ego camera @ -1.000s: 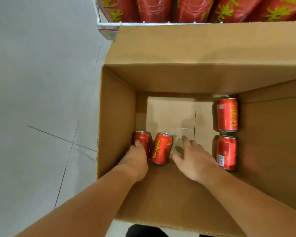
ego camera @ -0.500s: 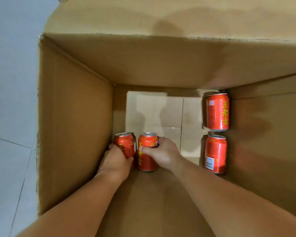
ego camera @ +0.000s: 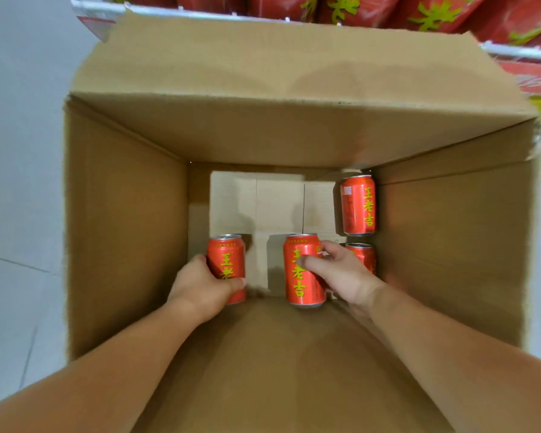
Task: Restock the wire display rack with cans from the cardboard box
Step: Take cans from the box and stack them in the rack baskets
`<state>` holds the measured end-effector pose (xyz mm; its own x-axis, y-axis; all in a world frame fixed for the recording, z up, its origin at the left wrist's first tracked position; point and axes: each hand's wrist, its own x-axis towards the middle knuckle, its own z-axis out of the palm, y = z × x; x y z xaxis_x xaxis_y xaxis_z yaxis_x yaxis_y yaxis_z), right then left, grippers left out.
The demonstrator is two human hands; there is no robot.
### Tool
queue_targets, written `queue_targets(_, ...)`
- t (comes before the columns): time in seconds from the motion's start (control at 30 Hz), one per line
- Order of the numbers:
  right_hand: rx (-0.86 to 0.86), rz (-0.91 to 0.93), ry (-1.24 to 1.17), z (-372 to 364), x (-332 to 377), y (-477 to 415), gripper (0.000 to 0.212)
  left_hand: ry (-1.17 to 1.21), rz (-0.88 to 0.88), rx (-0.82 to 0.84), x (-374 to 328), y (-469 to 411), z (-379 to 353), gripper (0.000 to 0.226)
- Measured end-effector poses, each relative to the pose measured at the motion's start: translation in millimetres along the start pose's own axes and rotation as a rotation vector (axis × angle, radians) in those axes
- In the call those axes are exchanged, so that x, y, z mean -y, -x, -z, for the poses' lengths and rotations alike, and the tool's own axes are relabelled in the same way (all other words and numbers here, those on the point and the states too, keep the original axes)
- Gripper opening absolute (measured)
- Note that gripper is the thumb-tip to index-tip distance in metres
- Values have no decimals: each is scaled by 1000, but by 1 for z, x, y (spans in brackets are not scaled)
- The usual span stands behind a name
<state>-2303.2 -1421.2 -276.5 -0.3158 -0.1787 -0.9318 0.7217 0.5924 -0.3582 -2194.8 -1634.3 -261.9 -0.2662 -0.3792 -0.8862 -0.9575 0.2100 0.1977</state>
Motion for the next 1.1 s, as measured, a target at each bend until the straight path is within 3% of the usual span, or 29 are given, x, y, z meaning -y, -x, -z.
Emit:
queue_targets(0.3,149,93,-227,20,87,154,25,80,-225,-20,-83,132,73,62)
queue_targets(0.43,100,206,-277,31,131,231,26,122,-320,-33,-116,211,118,67)
queue_targets(0.67,37,411,-325,55,221,388,21,119,-483,-71,-173,374,214,46)
queue_targets(0.8,13,533,-406,58,271,494,36,146,-589,-125,-201,479,265,42)
queue_targets(0.9,-7,647,-394,60,306,568,27,178,-677,-158,-215,550,301,42)
queue_targets(1.1,-74,840,-373,72,362,704,50,224,-899,-267,-252,674,373,36)
